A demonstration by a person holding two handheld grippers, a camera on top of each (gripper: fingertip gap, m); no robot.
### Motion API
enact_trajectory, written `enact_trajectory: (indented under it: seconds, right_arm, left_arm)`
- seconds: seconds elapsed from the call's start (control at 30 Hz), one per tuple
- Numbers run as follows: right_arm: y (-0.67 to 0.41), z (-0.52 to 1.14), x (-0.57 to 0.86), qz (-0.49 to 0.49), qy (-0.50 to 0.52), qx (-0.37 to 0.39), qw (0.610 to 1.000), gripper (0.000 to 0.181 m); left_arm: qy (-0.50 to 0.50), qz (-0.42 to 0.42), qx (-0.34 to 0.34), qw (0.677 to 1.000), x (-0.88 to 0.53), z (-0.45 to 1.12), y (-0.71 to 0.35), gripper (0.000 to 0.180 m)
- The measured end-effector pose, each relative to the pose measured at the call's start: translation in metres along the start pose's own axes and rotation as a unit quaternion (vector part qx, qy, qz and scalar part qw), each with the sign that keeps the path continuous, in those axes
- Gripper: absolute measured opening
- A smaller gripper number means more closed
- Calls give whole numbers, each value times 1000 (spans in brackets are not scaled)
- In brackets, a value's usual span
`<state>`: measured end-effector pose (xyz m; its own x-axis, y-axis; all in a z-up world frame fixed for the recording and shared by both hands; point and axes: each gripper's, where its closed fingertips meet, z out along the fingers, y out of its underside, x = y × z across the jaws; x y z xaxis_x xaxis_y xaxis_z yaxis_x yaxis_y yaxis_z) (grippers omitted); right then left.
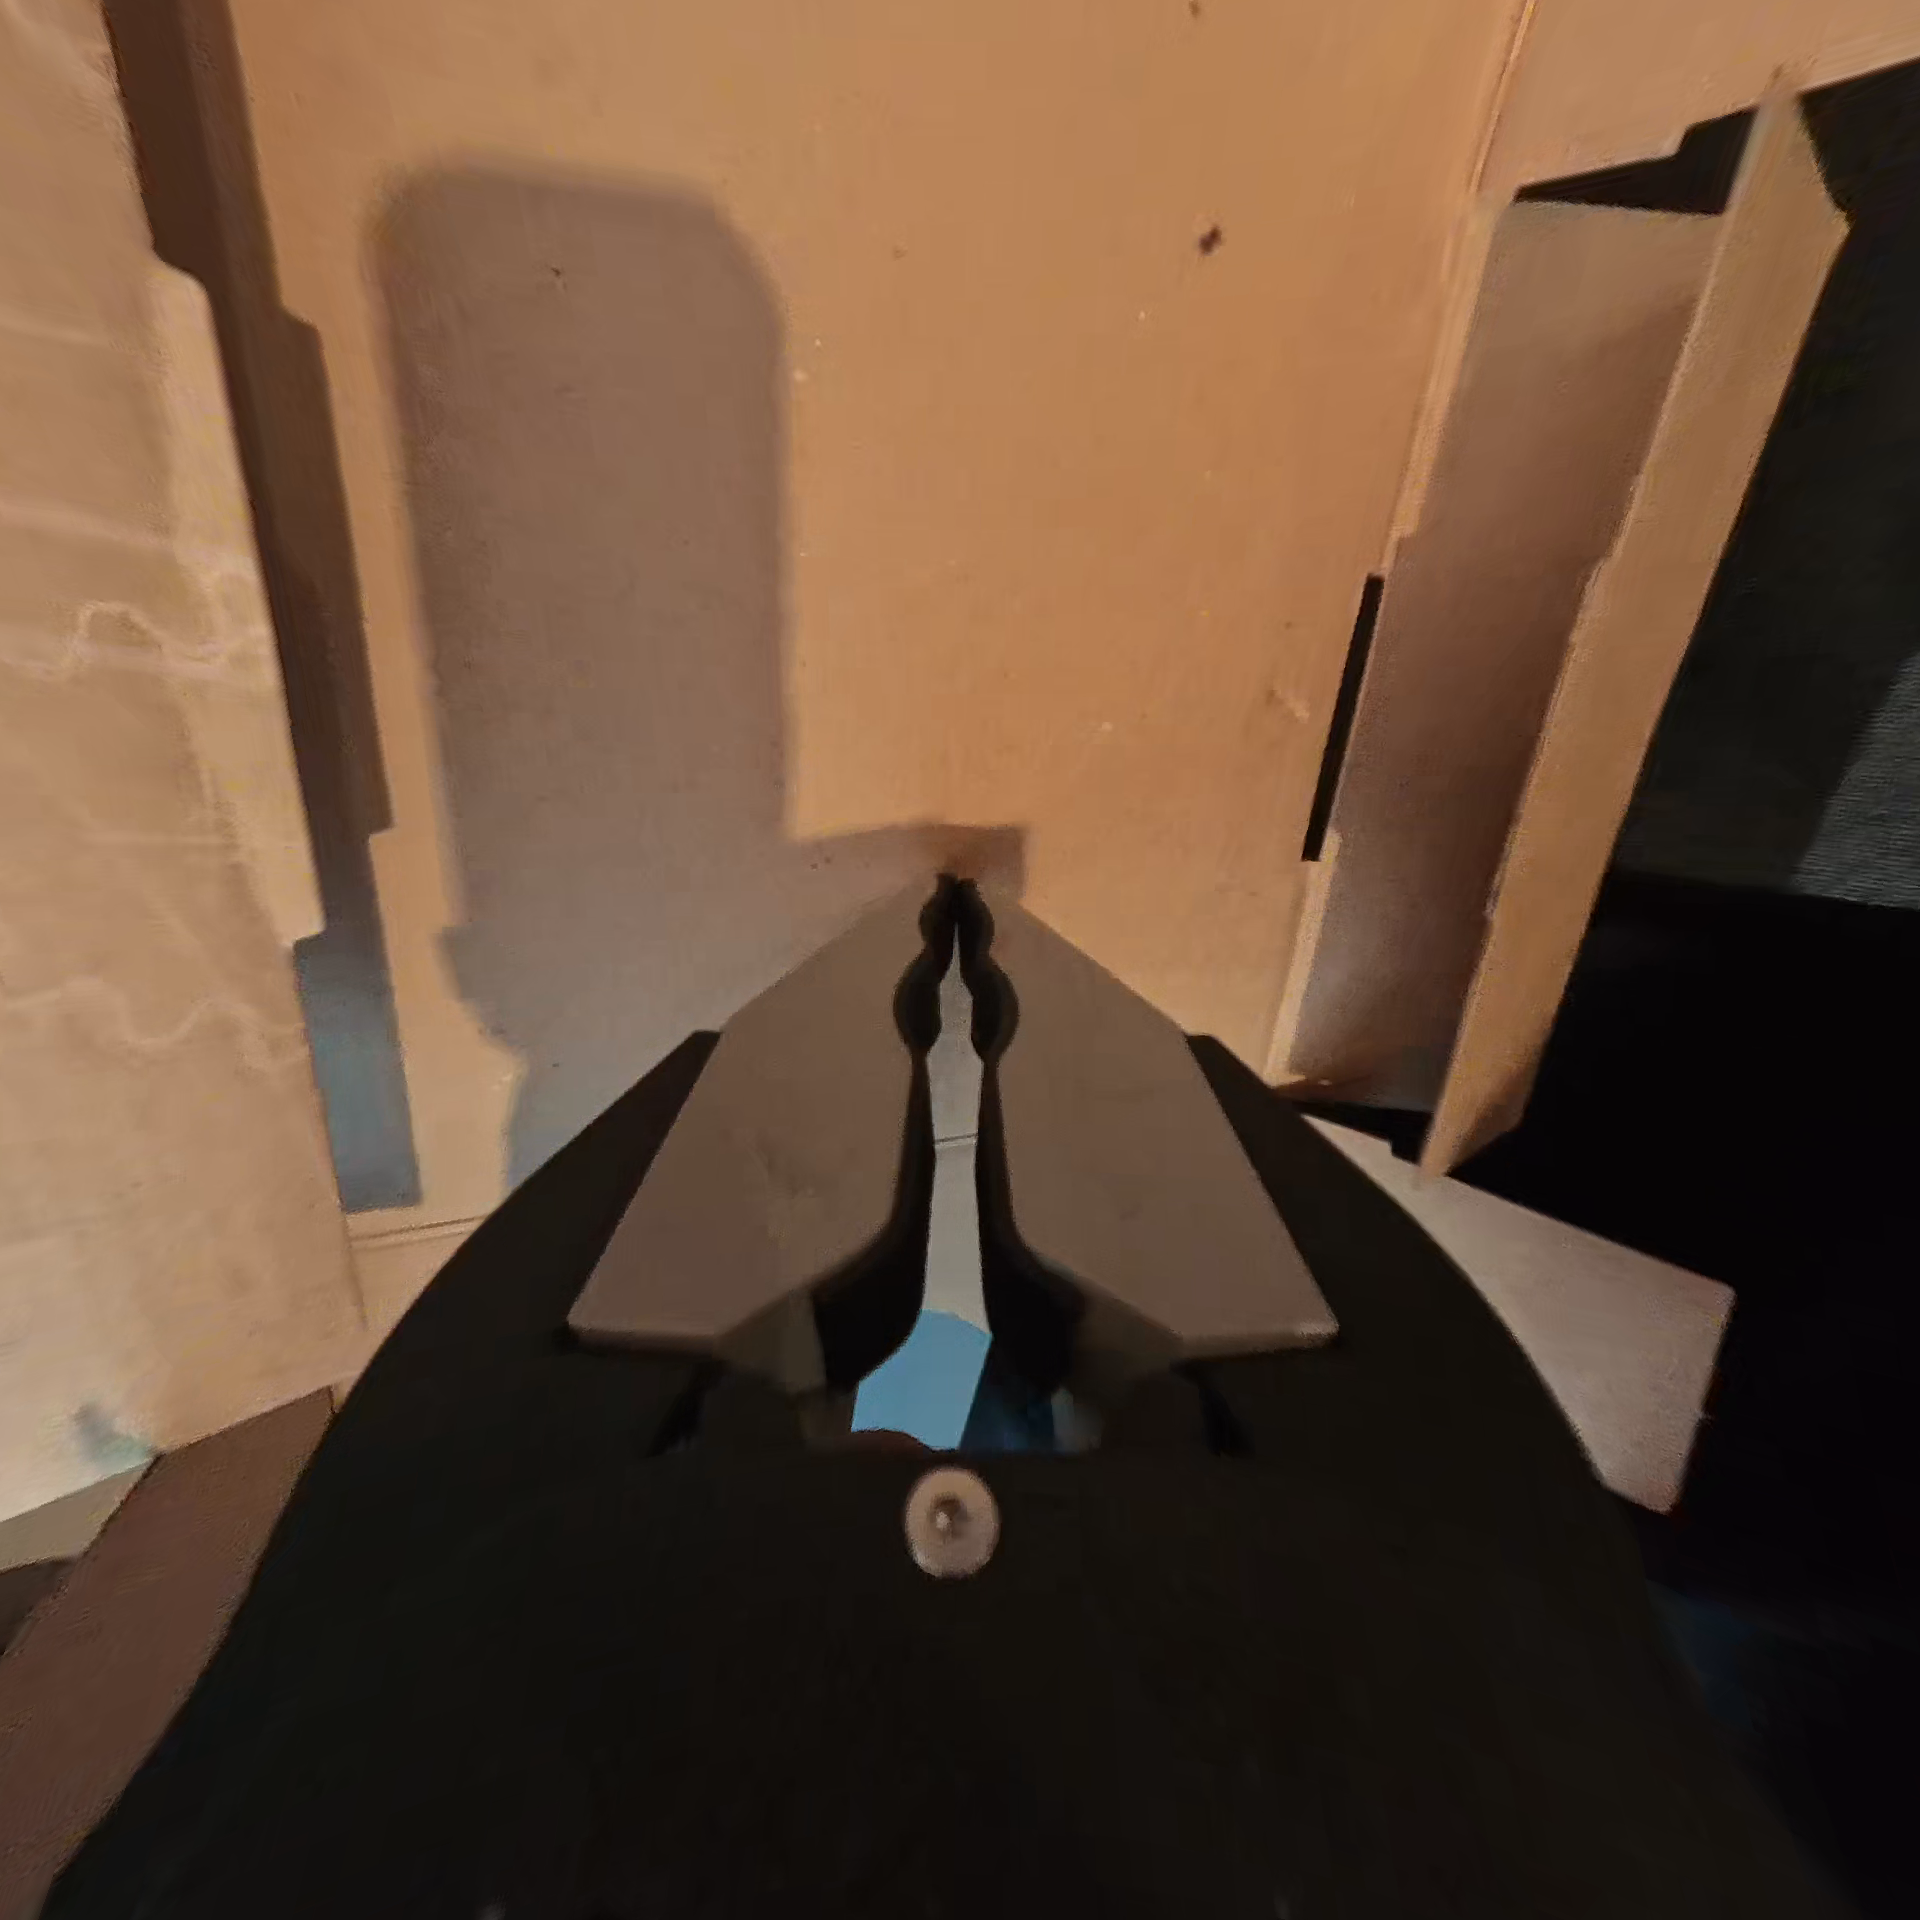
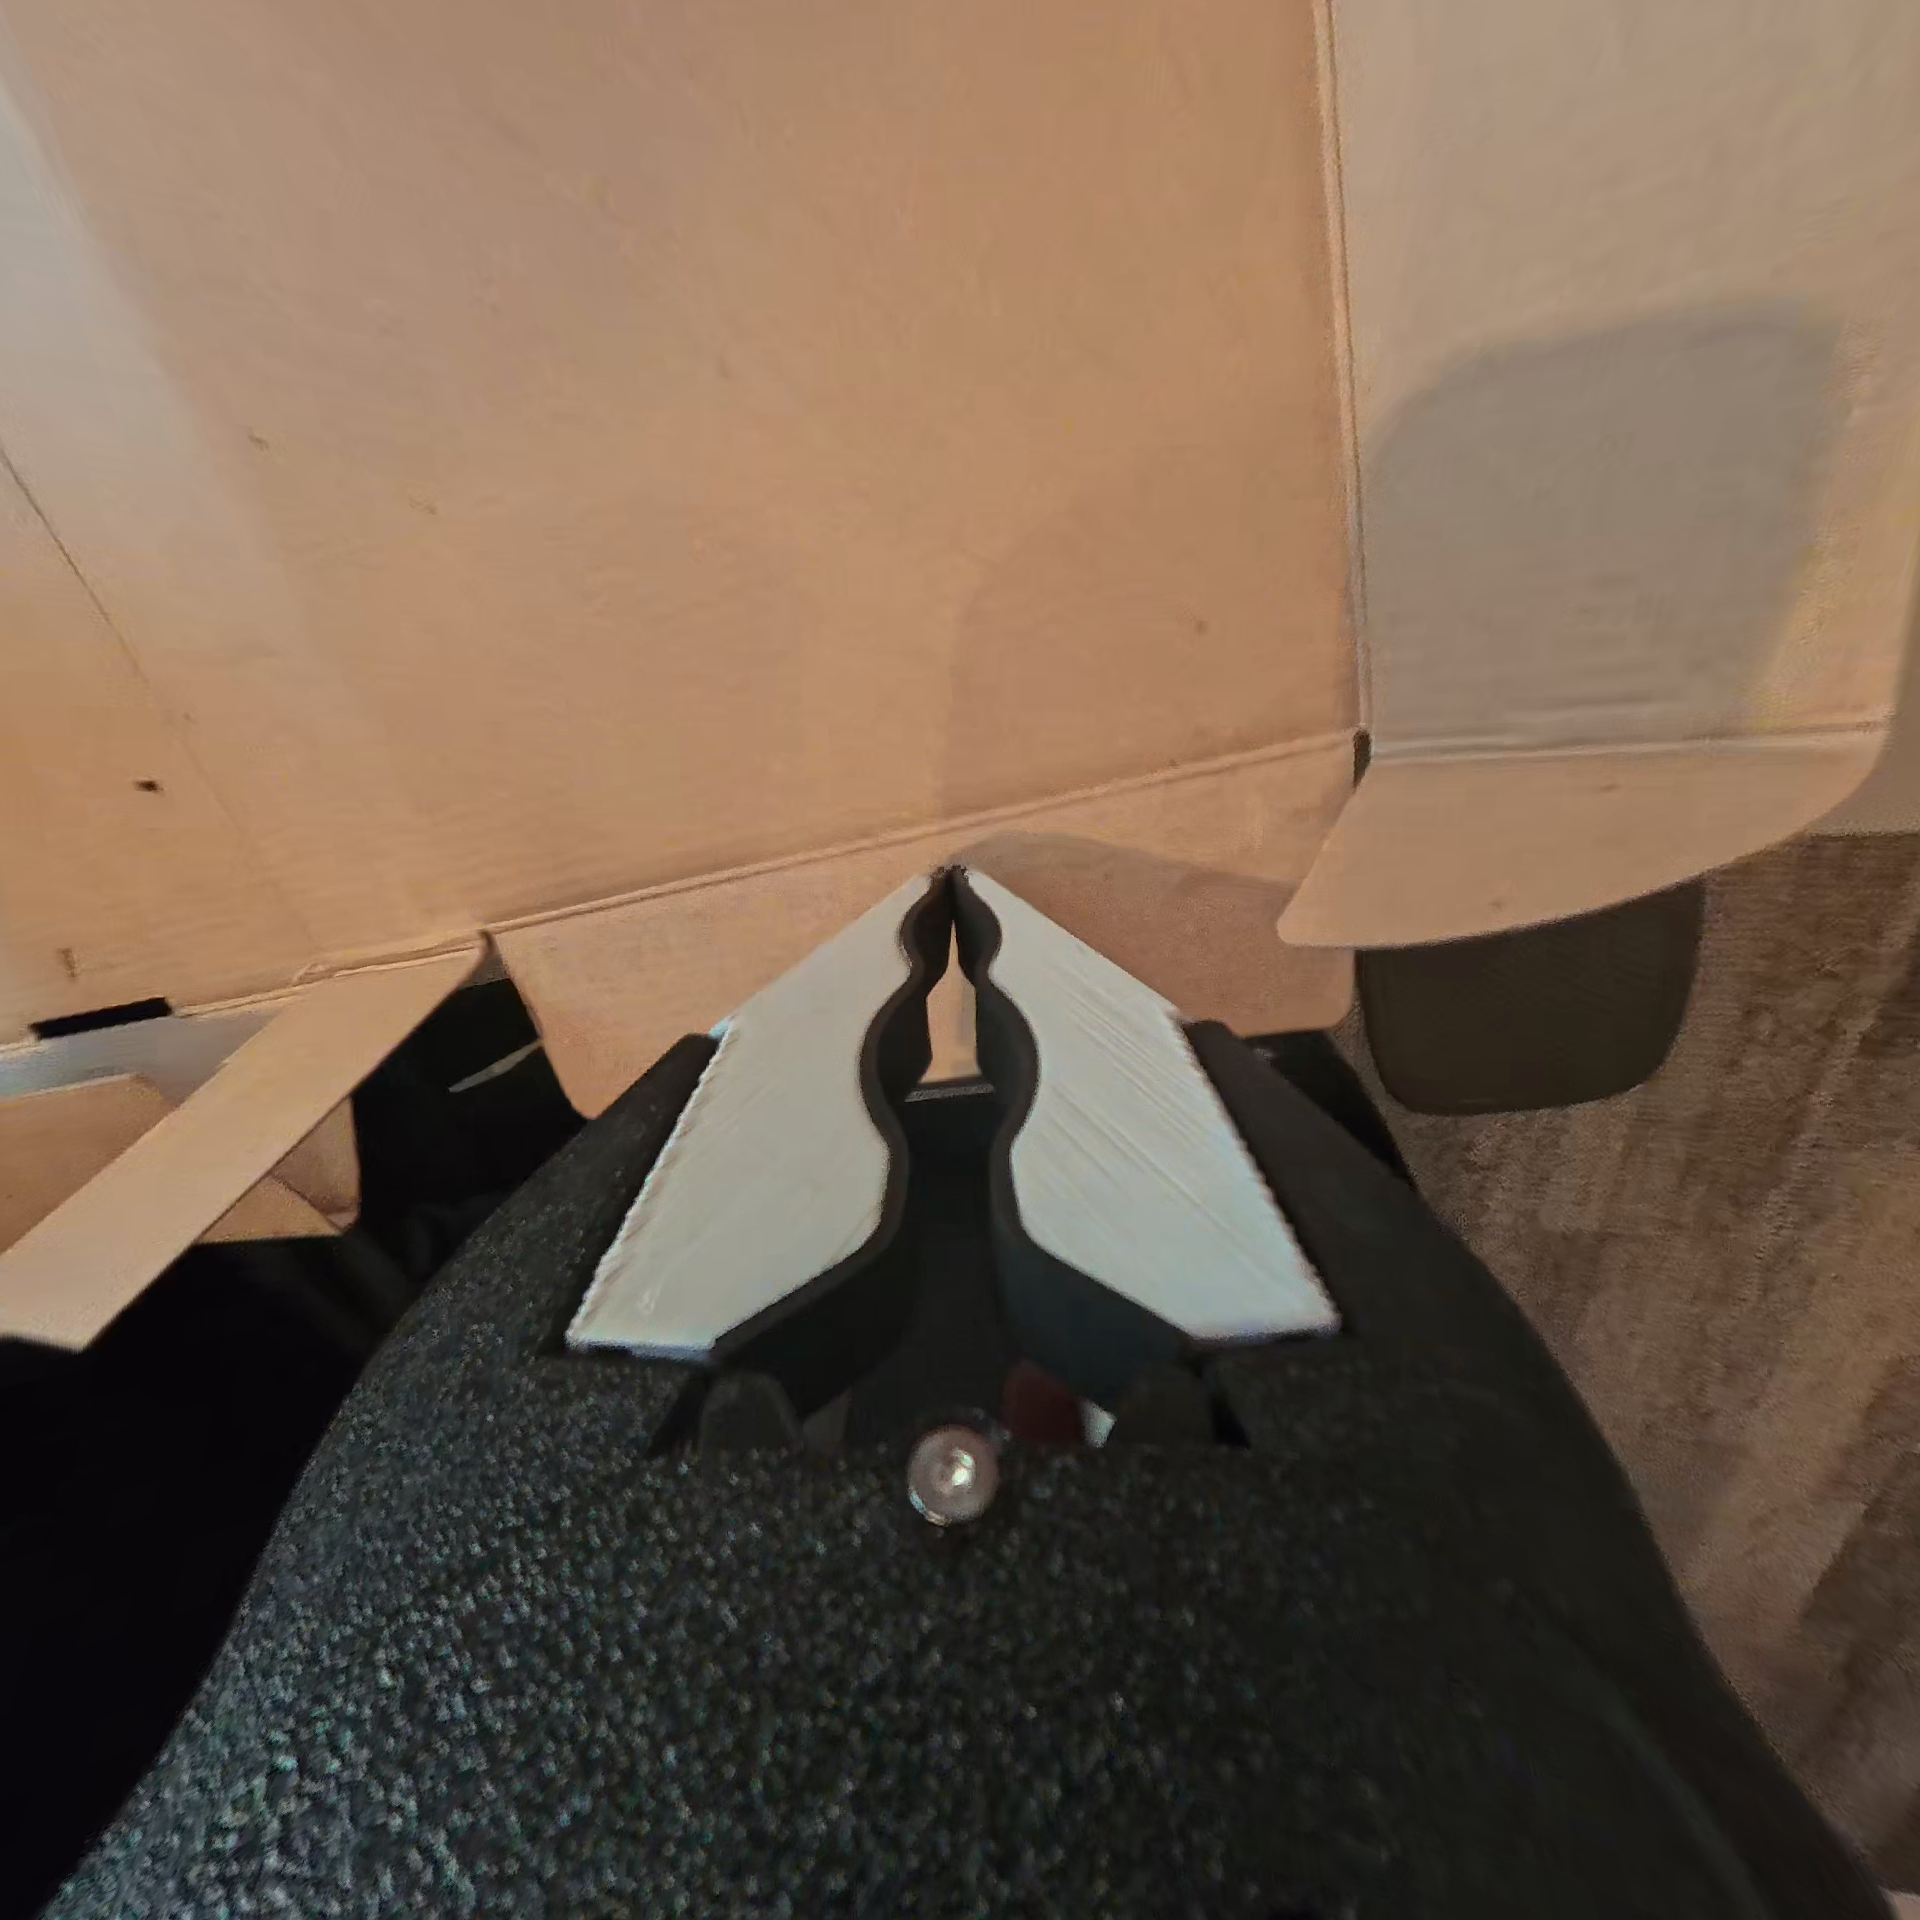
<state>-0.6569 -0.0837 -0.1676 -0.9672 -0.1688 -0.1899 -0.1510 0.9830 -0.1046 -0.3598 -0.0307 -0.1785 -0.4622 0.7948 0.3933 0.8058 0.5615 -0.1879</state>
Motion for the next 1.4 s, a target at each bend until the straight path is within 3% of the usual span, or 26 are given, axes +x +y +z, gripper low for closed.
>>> enact_trajectory:
  seconds: [0.13, 0.3, 0.5, 0.6, 0.7, 0.87, 1.1, 1.2, 1.3, 1.33, 1.4]
  right_arm:
    - [-34, -43, -64, -77, -52, 56, 994, 0]
    - [-31, -71, -148, -175, -106, 51, 978, 0]
    - [18, -25, -166, -204, -99, -35, 973, 0]
    - [60, 22, -139, -214, -48, -118, 969, 0]
    - [80, 40, -143, -217, -64, -126, 966, 0]
    - [51, 3, -138, -216, -32, -102, 971, 0]
    - [-111, -36, -195, -200, -56, 110, 972, 0]
    - [-155, 10, -186, -180, 2, 111, 977, 0]
    - [-137, 65, -164, -183, 45, 2, 982, 1]
    - [-148, 65, -169, -188, 35, 44, 980, 0]
    - [-144, 63, -167, -160, 28, 35, 986, 0]
  left_arm:
    - [-2, -4, 8, 1000, 0, 0, 0, 0]
    - [-3, -11, 22, 1000, 0, 1, 0, 0]
    - [2, -15, 48, 999, 1, 1, 0, 0]
    - [-5, -26, 61, 998, 0, 1, -1, 0]
    - [-19, -34, 72, 997, -4, 0, -1, 0]
    - [-7, -47, 88, 995, -6, -1, -1, 0]
    - [-2, -5, 85, 996, -7, -2, -1, 0]
    - [11, -2, 96, 995, -7, -2, -1, 0]
    - [12, 6, 104, 994, -7, -2, -1, 0]
    - [10, 9, 108, 994, -7, -2, -2, 0]
    - [17, 17, 108, 994, -5, -1, -2, 0]
